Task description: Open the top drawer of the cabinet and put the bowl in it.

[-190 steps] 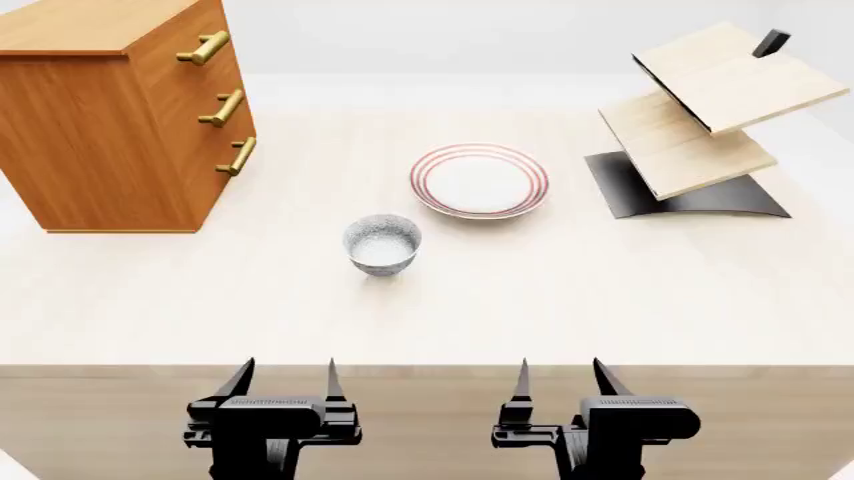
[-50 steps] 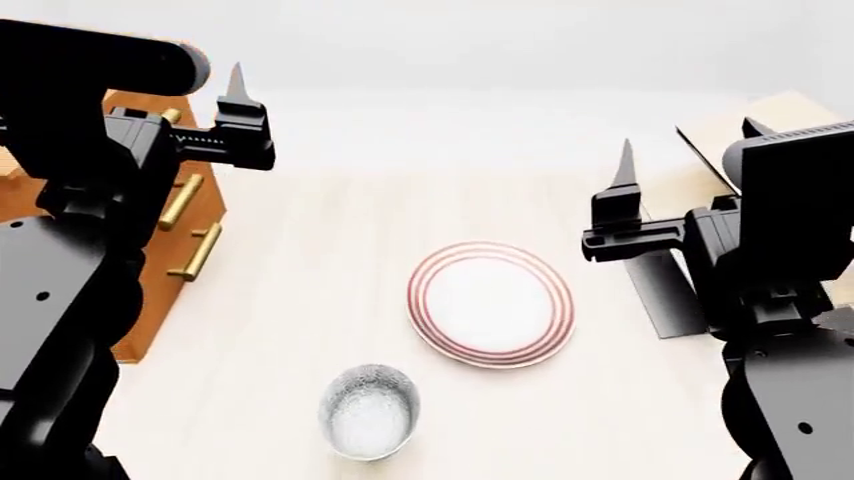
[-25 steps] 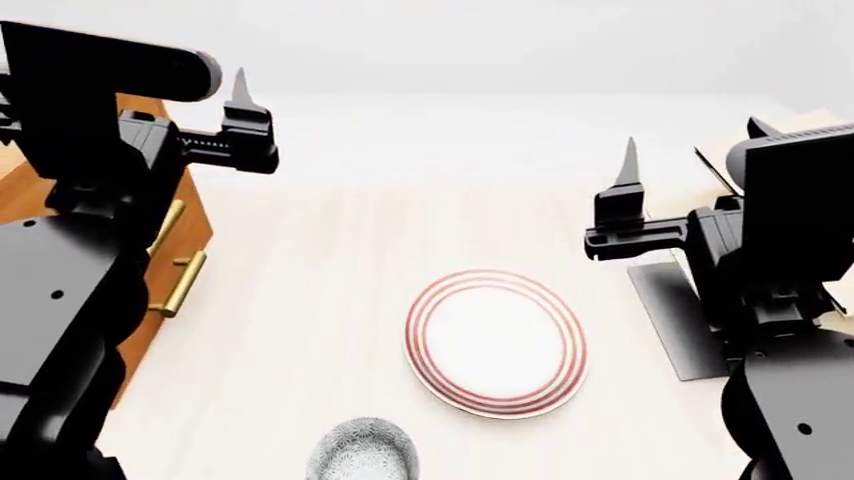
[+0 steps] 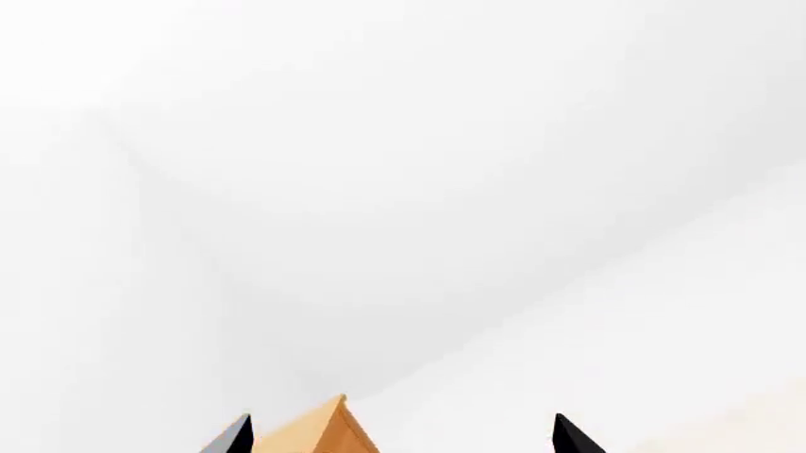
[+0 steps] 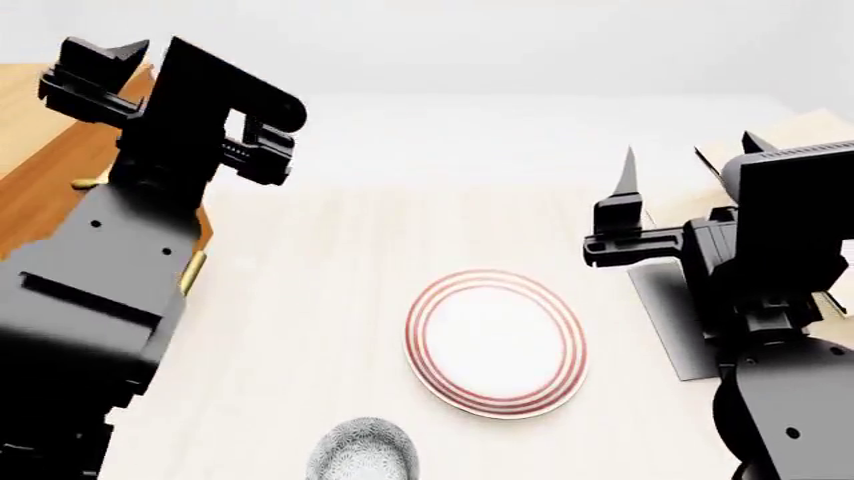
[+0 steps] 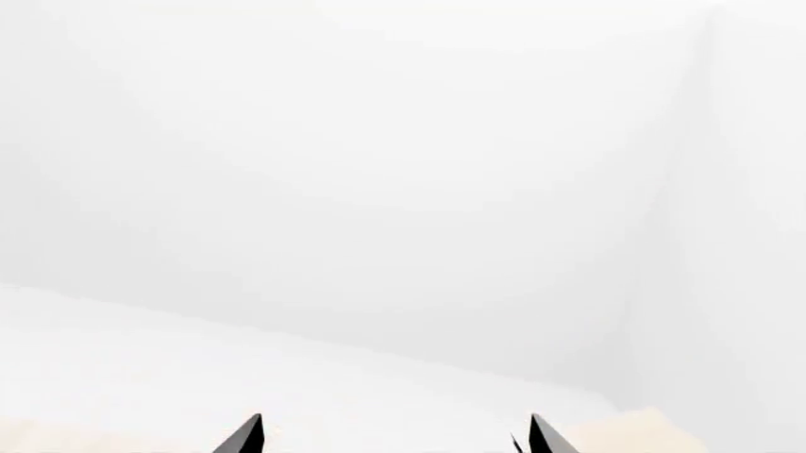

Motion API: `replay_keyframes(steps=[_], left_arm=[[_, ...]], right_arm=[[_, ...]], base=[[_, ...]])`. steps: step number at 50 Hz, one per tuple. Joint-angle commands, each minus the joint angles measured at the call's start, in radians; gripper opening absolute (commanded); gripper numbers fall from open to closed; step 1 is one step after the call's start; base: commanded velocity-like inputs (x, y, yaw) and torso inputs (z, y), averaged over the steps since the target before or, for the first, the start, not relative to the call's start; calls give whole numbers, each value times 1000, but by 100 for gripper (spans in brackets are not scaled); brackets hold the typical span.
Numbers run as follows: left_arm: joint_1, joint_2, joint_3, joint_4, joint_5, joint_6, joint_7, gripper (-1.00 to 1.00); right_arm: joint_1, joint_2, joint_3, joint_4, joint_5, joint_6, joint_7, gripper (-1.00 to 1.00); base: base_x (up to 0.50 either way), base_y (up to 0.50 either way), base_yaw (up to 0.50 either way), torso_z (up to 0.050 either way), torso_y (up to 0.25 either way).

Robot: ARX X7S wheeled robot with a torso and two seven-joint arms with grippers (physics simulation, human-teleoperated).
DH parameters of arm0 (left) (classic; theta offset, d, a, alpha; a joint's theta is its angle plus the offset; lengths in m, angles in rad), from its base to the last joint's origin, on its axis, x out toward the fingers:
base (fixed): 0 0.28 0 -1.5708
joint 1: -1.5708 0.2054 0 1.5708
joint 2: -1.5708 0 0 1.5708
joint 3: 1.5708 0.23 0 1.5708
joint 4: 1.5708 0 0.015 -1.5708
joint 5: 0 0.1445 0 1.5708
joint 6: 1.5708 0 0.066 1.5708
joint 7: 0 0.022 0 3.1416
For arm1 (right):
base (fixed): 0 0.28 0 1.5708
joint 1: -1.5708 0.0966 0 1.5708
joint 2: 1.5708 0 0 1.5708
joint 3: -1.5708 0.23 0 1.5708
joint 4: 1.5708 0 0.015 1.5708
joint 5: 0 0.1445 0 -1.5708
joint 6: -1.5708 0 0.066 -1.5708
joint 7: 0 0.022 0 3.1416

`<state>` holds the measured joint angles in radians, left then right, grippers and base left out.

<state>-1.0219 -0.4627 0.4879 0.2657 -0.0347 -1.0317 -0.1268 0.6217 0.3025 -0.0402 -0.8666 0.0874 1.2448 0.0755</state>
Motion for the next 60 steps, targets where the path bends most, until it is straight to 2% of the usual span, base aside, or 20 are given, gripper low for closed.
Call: replay_keyframes(steps=[1,26,48,60], left_arm=[[-79,-39,185,-147,95,22,22,100],[-183,-34,449,-379,210,-40,98,100],[-193,-30,558,-445,264,-46,110,100],[-179,-31,563,-457,264,-54,111,100]], right_arm=[[-22,-3,-2,25,0,-34,6,100],[-51,-5,-8,79,3,-94,16,100],[-81,-8,2,107,13,-144,17,100],[-108,-7,23,119,27,-180,8,100]], base=[[0,0,0,0,0],[0,0,0,0,0],[0,0,0,0,0],[0,0,0,0,0]])
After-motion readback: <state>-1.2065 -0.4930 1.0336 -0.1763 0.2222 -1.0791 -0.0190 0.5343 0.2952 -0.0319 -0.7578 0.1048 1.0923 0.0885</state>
